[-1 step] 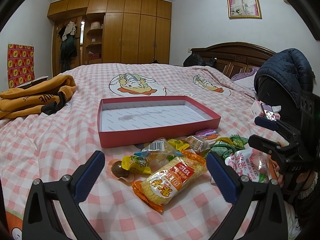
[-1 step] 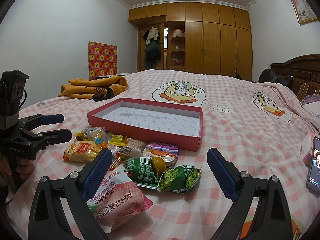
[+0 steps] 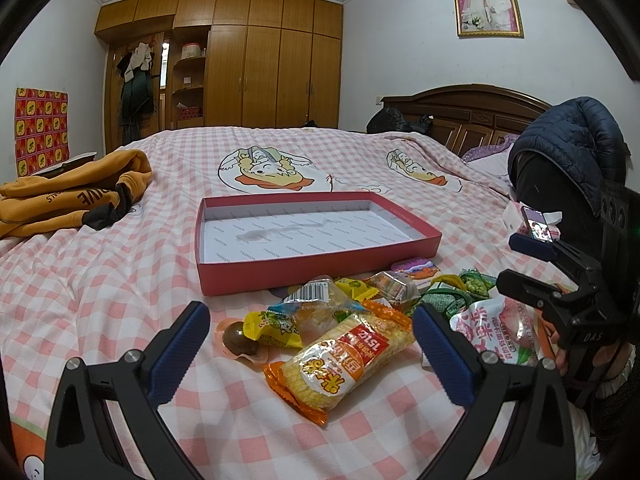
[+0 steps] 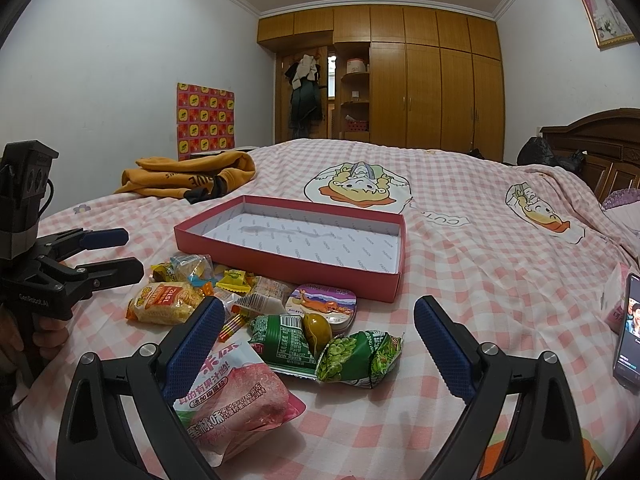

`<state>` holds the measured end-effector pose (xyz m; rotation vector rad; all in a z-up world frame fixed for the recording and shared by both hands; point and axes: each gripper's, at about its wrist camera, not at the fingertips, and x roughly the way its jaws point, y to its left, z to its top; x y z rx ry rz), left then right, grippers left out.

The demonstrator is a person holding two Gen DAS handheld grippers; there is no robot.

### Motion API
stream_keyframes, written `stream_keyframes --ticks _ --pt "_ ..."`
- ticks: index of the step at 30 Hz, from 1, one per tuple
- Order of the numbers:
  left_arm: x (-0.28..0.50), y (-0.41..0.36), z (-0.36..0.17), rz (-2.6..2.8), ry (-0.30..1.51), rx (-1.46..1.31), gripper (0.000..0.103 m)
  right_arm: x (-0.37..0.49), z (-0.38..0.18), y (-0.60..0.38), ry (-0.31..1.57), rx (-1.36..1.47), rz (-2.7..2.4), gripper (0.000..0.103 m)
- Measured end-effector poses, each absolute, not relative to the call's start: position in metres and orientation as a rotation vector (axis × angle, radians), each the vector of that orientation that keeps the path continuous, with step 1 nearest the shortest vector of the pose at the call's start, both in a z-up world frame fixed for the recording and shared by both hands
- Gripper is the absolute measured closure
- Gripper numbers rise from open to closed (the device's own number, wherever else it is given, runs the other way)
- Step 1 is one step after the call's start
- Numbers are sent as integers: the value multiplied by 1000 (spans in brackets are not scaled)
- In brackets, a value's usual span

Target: Organize snacks

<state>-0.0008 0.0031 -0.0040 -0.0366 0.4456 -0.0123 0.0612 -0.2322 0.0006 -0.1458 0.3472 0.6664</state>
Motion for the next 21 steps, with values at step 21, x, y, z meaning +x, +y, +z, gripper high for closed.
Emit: stream_keyframes --ticks 21 --pt "0 4 -5 -14 448 -41 0 62 3 -232 349 -146 666 5"
